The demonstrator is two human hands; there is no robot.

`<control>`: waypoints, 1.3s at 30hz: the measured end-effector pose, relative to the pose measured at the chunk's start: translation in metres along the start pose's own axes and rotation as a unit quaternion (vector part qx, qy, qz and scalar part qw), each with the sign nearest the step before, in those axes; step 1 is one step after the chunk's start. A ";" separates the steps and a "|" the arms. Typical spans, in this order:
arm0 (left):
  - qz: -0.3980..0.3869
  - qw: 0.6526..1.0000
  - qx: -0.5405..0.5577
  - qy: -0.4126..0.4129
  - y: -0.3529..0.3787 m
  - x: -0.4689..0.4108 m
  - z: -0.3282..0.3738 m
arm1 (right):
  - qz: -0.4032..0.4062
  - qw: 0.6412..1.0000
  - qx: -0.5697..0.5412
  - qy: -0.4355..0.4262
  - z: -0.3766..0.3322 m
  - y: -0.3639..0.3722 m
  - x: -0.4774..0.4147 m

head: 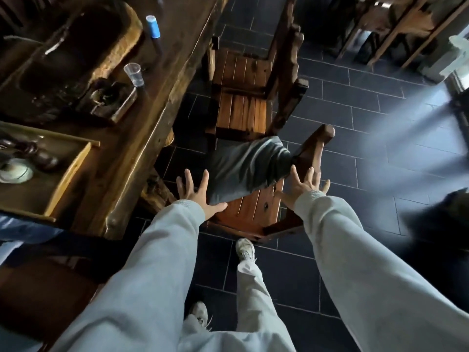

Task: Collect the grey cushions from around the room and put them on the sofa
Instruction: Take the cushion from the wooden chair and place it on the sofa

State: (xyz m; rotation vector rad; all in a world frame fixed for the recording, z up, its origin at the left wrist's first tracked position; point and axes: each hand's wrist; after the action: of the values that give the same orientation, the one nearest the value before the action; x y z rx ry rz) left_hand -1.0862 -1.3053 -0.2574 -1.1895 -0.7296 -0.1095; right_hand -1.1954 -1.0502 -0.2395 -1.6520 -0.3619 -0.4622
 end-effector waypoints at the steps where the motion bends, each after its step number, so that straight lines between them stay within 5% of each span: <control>1: -0.005 1.000 0.011 -0.011 0.003 -0.016 0.004 | -0.007 1.000 0.006 -0.004 -0.001 0.001 -0.020; 14: -0.106 0.971 0.108 -0.184 0.087 -0.222 0.053 | -0.138 0.979 0.112 -0.096 -0.003 0.036 -0.292; 22: -0.177 0.948 0.104 -0.243 0.155 -0.286 0.064 | -0.094 0.945 0.277 -0.148 0.022 0.088 -0.375; 26: -0.143 0.948 0.096 -0.269 0.165 -0.295 0.054 | -0.084 0.939 0.289 -0.167 0.018 0.095 -0.388; 30: -0.115 0.950 0.089 -0.275 0.162 -0.288 0.040 | -0.090 0.946 0.260 -0.170 0.023 0.090 -0.390; 39: -0.039 0.955 0.120 -0.267 0.085 -0.254 -0.003 | -0.189 0.972 0.009 -0.143 0.029 0.056 -0.348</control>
State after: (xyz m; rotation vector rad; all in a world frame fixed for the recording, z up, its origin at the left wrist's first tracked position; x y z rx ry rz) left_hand -1.2426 -1.3485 -0.4706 -0.9585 -1.2290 0.2416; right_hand -1.4672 -1.0184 -0.4631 -1.6384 -0.9023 -0.5004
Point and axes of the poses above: each hand's wrist, its own x-axis away from the middle knuckle, its own y-axis out of the palm, z = x × y, and after that the axes turned 10 degrees about -x, right-handed
